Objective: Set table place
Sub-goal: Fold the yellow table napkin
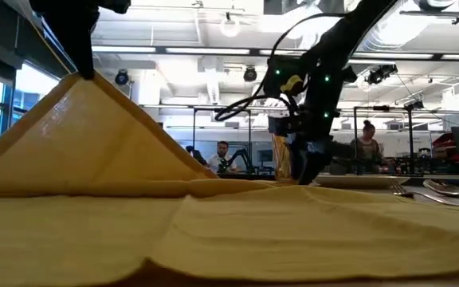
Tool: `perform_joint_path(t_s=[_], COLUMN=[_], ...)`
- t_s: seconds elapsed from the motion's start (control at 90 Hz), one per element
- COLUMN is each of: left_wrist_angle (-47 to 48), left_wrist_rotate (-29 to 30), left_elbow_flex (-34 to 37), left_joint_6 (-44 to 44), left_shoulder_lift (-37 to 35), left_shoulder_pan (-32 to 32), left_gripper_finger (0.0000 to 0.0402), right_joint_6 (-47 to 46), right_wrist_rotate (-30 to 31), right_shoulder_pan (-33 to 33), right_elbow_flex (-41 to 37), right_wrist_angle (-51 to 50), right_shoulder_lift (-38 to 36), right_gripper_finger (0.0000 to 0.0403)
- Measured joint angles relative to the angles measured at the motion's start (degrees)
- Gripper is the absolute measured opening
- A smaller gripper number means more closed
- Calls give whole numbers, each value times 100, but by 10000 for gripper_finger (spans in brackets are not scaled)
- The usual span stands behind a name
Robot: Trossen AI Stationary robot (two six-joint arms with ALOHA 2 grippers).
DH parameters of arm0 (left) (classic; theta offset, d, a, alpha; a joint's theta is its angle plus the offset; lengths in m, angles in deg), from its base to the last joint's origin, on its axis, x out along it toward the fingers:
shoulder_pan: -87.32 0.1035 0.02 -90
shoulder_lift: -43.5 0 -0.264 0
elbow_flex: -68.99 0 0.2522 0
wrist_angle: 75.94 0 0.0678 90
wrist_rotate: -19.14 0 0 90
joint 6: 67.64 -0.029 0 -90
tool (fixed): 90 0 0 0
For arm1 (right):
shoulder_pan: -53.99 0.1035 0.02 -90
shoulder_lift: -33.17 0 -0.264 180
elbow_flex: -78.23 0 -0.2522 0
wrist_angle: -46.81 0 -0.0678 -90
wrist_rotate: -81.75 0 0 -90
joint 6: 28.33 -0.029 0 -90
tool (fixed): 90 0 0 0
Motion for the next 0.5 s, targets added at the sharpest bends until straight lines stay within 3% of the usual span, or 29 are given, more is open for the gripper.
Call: perform_joint_path(t_s=[0.189, 0.322, 0.5], left_wrist_angle=[46, 122, 874], left_wrist_rotate=[2, 157, 771], left_elbow_flex=[0, -11, -197], left_joint_6=[38, 339, 1060], left_shoulder_lift=[0, 0, 0], left_shoulder_pan=[0, -4, -4], left_gripper_finger=[0, 0, 0], right_joint_6=[2, -204, -1141], right_wrist_rotate=[-53, 49, -7], right_shoulder_pan=[50, 172, 268], right_elbow_flex=[22, 240, 525], right_wrist_angle=[-330, -928, -1720], right_shoulder_lift=[-34, -189, -702], right_gripper_finger=[11, 2, 0])
